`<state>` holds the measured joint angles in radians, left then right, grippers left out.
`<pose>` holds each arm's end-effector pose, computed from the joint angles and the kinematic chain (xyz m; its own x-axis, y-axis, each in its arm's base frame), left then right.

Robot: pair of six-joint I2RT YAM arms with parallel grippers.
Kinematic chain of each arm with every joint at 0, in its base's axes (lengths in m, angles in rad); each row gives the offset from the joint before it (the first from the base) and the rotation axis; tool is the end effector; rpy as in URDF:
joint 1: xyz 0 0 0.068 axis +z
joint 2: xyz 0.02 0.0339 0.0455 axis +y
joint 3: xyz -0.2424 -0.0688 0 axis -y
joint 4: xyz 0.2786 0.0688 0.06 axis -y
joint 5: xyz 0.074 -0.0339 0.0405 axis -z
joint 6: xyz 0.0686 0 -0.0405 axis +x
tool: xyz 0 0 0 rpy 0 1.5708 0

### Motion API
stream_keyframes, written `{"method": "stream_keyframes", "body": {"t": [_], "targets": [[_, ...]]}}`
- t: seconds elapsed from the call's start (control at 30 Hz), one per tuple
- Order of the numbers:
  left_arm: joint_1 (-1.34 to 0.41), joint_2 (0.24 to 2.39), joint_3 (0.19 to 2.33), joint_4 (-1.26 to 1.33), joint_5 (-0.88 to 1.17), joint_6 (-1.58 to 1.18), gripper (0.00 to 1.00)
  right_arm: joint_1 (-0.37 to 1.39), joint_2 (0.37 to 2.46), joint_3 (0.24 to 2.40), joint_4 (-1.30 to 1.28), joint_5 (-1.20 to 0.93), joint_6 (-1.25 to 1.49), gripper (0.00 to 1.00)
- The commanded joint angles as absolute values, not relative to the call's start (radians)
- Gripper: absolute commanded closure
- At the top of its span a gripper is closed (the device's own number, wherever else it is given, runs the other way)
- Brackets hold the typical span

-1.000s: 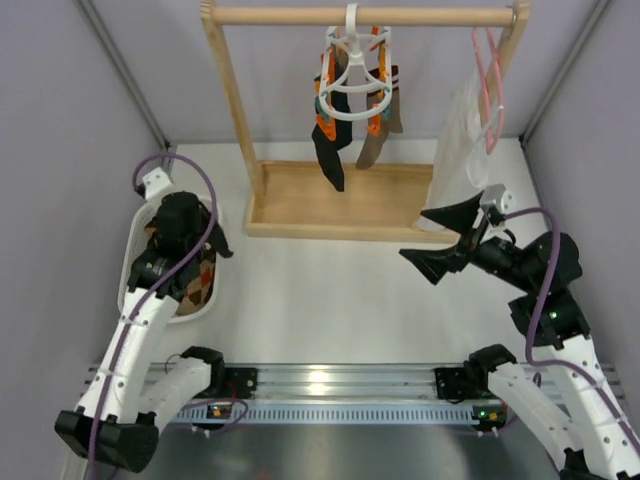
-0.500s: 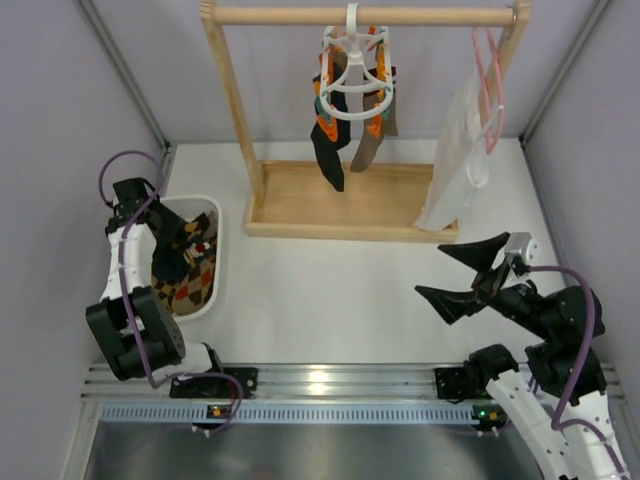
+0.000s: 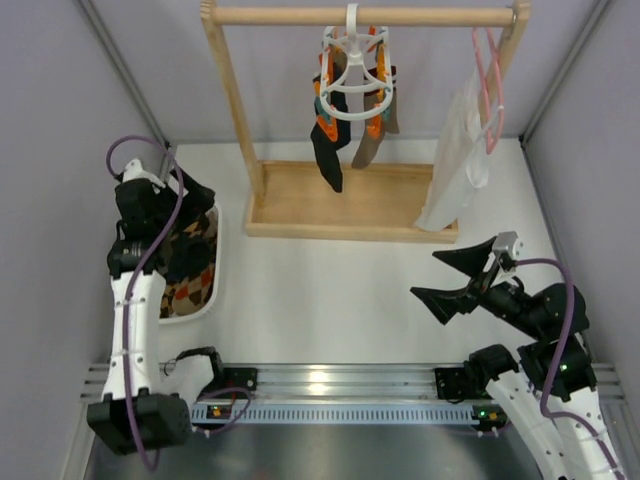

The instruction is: Remove the socks clipped to the hanger

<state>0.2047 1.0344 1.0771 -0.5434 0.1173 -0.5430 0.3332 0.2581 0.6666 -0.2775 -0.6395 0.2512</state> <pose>0.2920 0.0524 0.3255 -0.3500 -0.5968 -0.7220 -0.3296 0.8000 -0.5014 0.1240 0.0862 0.3580 -0.0847 0.1818 -0.9797 -0.8265 0.5364 0.1709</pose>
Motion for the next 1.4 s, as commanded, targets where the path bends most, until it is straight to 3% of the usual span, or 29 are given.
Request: {"method": "stream_keyframes", "body": {"t": [0.0, 0.1, 0.23, 0.4, 0.57, 0.87, 1.17, 1.37], "targets": [[0.096, 0.960, 1.045, -0.392, 0.202, -0.518, 0.02, 0.339, 0.216, 0.649, -0.233, -0.621, 0.288, 0.00], [-0.073, 0.914, 0.947, -0.241, 0.317, -0.551, 0.02, 0.341, 0.178, 0.632, -0.216, -0.594, 0.313, 0.01], [-0.249, 0.917, 0.799, 0.195, 0.440, -0.588, 0.02, 0.339, 0.140, 0.627, -0.215, -0.543, 0.331, 0.01], [-0.399, 1.032, 0.826, 0.279, 0.273, -0.522, 0.02, 0.341, 0.123, 0.641, -0.227, -0.508, 0.367, 0.01], [-0.583, 1.209, 0.945, 0.275, -0.053, -0.462, 0.02, 0.339, 0.109, 0.626, -0.233, -0.494, 0.396, 0.01], [-0.692, 1.402, 1.133, 0.276, -0.411, -0.431, 0.02, 0.339, 0.121, 0.641, -0.278, -0.500, 0.387, 0.00], [-0.690, 1.560, 1.287, 0.278, -0.390, -0.255, 0.02, 0.341, 0.112, 0.667, -0.324, -0.503, 0.354, 0.01], [-0.681, 1.511, 1.226, 0.282, -0.284, -0.206, 0.02, 0.341, 0.118, 0.664, -0.328, -0.525, 0.345, 0.01]]}}
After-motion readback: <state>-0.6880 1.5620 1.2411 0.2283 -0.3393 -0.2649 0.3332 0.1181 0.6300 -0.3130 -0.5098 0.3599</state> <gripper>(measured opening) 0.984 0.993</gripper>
